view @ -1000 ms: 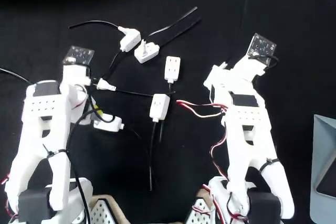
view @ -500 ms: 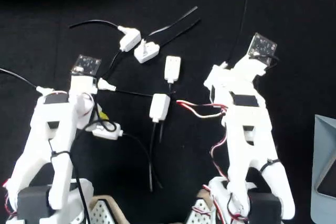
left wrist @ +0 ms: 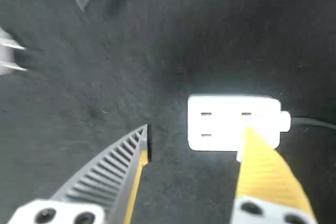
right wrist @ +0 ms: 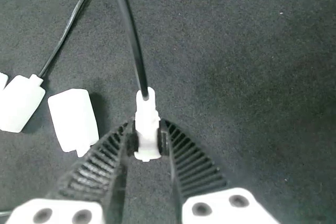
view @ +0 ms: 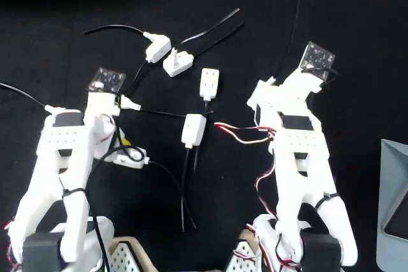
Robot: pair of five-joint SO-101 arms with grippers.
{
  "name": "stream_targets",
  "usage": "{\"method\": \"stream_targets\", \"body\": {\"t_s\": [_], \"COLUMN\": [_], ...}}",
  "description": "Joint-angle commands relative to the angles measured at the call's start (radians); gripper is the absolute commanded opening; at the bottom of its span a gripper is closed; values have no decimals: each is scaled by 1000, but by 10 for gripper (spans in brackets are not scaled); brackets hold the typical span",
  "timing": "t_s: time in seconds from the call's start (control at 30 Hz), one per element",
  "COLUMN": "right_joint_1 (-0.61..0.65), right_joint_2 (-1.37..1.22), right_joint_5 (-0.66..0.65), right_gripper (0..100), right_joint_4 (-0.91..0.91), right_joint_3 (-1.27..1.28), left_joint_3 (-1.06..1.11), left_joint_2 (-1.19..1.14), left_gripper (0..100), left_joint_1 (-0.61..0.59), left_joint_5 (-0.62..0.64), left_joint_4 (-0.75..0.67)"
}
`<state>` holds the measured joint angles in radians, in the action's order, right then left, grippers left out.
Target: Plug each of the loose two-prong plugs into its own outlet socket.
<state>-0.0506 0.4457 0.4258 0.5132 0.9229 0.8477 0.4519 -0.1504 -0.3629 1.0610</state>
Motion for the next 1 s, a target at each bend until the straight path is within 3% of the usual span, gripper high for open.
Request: {"method": "stream_targets", "body": {"t_s": [0.0,0.17,0.3,0.4,0.6,0.73,0.97], "right_joint_1": [17,17,17,14,14,14,15], "right_joint_2": [36,36,36,36,36,36,36], "right_joint_5": [2,2,2,2,2,2,0], "right_gripper": [11,11,11,11,11,11,11], "right_joint_4": [-23,-23,-23,-23,-23,-23,-23], "right_joint_3": [-8,-8,-12,-12,-13,-13,-13], "left_joint_3": [-173,-211,-159,-128,-94,-124,-240], "left_joint_2": [92,95,95,95,29,-117,-356], "left_gripper": [298,345,347,347,347,345,342], "left_joint_1": [10,35,84,128,173,179,171], "left_joint_5": [-130,-414,-658,-773,-798,-853,-807], "left_joint_4": [100,180,176,155,11,-25,-49]}}
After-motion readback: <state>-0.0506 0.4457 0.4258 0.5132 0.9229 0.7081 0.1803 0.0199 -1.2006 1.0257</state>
